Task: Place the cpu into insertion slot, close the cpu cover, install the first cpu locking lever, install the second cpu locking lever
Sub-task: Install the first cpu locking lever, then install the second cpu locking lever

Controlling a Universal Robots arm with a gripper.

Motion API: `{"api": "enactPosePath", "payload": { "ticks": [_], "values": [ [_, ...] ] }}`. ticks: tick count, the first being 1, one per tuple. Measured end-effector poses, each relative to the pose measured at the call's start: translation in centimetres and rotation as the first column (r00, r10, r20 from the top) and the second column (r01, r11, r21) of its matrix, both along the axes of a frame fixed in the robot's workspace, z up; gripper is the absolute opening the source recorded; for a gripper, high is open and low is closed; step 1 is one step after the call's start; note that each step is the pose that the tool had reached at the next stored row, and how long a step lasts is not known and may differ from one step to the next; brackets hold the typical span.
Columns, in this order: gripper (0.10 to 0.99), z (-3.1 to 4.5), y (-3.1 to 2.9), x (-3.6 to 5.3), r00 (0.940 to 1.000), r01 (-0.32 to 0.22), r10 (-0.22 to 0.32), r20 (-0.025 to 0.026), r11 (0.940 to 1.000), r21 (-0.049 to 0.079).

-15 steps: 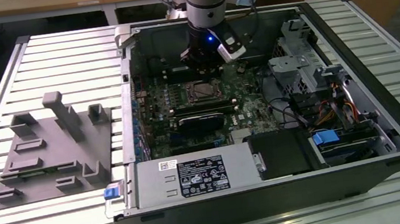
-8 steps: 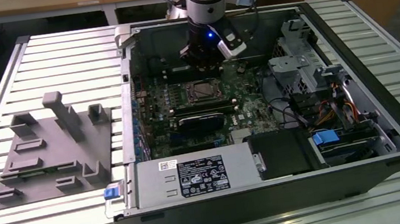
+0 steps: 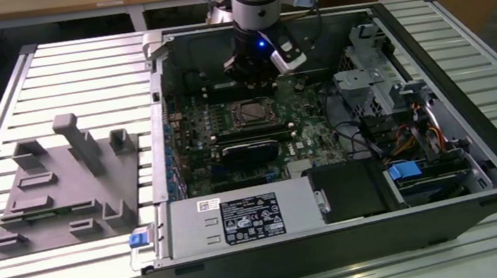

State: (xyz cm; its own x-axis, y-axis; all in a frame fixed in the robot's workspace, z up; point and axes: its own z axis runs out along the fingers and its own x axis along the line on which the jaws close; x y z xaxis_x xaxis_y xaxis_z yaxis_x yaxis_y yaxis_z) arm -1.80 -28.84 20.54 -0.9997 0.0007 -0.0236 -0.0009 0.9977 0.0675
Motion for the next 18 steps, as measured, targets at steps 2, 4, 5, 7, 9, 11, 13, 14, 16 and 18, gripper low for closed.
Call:
{"api": "enactPosePath", "payload": {
  "ticks": [2, 4, 5, 7, 9, 11, 13, 14, 16, 18],
  "values": [
    [0.106, 0.0, -0.06, 0.01, 1.0, 0.0, 0.0, 0.0001, 1.0, 0.0],
    [0.106, 0.0, -0.1, 0.02, 1.0, 0.0, 0.0, 0.0, 1.0, 0.0],
    [0.106, 0.0, -0.13, 0.02, 1.0, 0.0, 0.0, -0.0001, 1.0, 0.0],
    [0.106, 0.0, -0.18, 0.02, 1.0, 0.0, 0.0, 0.0, 1.0, 0.0],
    [0.106, 0.0, -0.26, 0.02, 1.0, 0.0, 0.0, 0.0, 1.0, 0.0],
    [0.106, 0.0, -0.36, 0.02, 1.0, 0.0, 0.0, 0.0, 1.0, 0.0],
    [0.106, 0.0, -0.49, 0.02, 1.0, 0.0, 0.0, 0.0, 1.0, 0.0],
    [0.106, 0.0, -0.56, 0.02, 1.0, 0.0, 0.0, 0.0, 1.0, 0.0],
    [0.106, 0.0, -0.74, 0.02, 1.0, 0.0, 0.0, 0.0, 1.0, 0.0],
    [0.106, 0.0, -0.89, 0.03, 1.0, 0.0, 0.0, 0.0001, 1.0, 0.0]
  ]
}}
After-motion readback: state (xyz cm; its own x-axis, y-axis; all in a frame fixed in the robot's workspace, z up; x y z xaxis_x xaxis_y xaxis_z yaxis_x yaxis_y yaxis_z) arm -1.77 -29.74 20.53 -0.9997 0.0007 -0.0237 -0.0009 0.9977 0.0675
